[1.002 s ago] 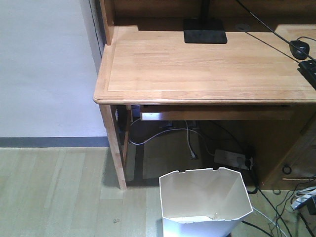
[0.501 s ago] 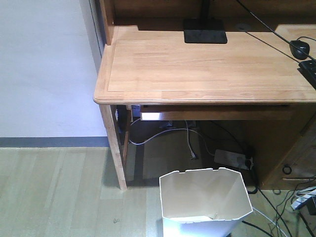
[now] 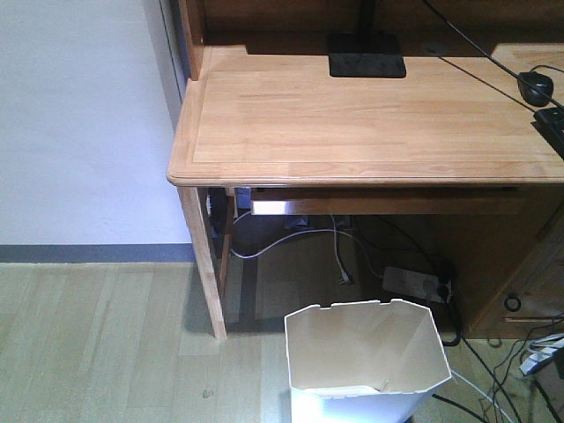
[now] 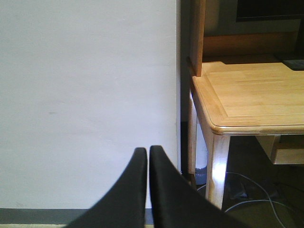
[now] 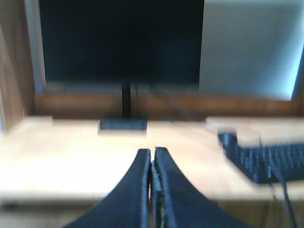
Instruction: Move trash bin to bedside with robot
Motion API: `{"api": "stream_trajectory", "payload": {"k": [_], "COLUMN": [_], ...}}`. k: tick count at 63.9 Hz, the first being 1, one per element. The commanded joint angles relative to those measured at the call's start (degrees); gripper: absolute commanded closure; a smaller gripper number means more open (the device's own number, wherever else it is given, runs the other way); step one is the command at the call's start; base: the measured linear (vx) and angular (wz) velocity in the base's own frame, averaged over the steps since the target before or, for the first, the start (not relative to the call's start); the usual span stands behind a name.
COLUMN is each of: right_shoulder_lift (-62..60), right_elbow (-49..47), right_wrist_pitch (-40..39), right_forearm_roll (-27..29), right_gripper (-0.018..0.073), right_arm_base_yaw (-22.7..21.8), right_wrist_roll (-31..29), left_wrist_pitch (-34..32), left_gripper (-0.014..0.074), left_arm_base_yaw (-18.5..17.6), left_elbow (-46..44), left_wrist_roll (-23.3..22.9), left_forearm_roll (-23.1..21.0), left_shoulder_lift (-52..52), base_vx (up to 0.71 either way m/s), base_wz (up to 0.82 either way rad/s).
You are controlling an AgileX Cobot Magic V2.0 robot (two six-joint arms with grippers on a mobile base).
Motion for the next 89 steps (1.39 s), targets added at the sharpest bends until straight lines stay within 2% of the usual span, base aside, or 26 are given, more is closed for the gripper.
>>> {"api": "stream_trajectory", "payload": {"k": [1, 9, 20, 35, 47, 55, 66, 72, 78, 89], "right_shoulder_lift": [-0.35, 3.52, 13.80, 26.87, 31.31, 31.72, 31.72, 31.72, 31.72, 31.72], "right_elbow": [0.11, -2.36, -8.21, -16.73, -16.93, -16.93, -16.93, -16.93, -16.93, -16.93], "right_wrist_pitch": [-5.32, -0.83, 0.15, 5.88, 4.54, 5.02, 5.55, 6.56, 7.55, 7.77], "right_forearm_roll": [-0.71, 0.63, 1.90, 3.37, 3.52, 6.38, 6.17, 6.17, 6.08, 4.04], "right_gripper": [0.0568, 0.0568, 0.0568, 0.0568, 0.0568, 0.0568, 0.0552, 0.0511, 0.0430, 0.0211], "right_arm_base_yaw": [-0.10, -0.10, -0.10, -0.10, -0.10, -0.10, -0.10, -0.10, -0.10, -0.10], "right_wrist_roll": [-0.64, 0.04, 0.17, 1.68, 1.74, 2.62, -0.03, -0.64, -1.68, -2.09], "left_wrist_pitch": [-4.05, -4.05, -4.05, -4.05, -4.05, -4.05, -4.05, -4.05, -4.05, -4.05], "left_gripper": [0.0603, 0.0603, 0.0603, 0.0603, 0.0603, 0.0603, 0.0603, 0.0603, 0.0603, 0.0603], "left_arm_base_yaw": [0.06, 0.06, 0.06, 0.06, 0.06, 0.06, 0.06, 0.06, 0.06, 0.06], "left_elbow": [1.08, 1.08, 1.08, 1.08, 1.08, 1.08, 1.08, 1.08, 1.08, 1.08], "left_wrist_roll": [0.00, 0.00, 0.00, 0.00, 0.00, 0.00, 0.00, 0.00, 0.00, 0.00], "left_forearm_roll": [-0.24, -0.24, -0.24, -0.24, -0.24, -0.24, -0.24, -0.24, -0.24, -0.24], "left_shoulder_lift": [-0.84, -0.84, -0.84, -0.84, -0.84, -0.84, -0.84, -0.84, -0.84, -0.84], "base_vx": [0.00, 0.00, 0.00, 0.00, 0.00, 0.00, 0.00, 0.00, 0.00, 0.00], "base_wz": [0.00, 0.00, 0.00, 0.00, 0.00, 0.00, 0.00, 0.00, 0.00, 0.00]}}
